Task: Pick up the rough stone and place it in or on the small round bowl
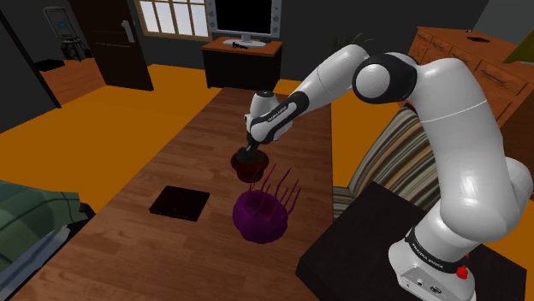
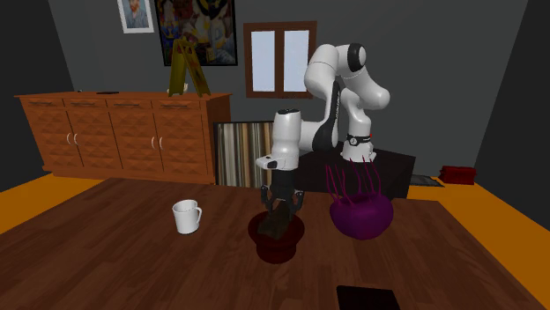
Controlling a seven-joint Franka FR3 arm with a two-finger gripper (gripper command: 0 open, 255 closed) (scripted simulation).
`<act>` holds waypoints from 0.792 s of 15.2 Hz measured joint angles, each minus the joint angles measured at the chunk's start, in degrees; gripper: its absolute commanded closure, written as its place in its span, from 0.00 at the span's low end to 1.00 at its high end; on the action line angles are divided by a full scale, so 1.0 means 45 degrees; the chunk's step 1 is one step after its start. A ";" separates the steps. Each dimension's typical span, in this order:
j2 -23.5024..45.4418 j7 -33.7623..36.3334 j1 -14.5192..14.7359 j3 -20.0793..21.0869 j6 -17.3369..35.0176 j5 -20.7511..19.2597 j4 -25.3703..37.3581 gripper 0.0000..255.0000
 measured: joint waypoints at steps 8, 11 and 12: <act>-0.0479 -0.0024 -0.0087 0.0082 -0.0185 0.0059 -0.0283 0.00; -0.1358 -0.0147 -0.0316 0.0250 -0.0597 0.0201 -0.0742 0.00; -0.1429 -0.0128 -0.0307 0.0259 -0.0626 0.0206 -0.0782 0.00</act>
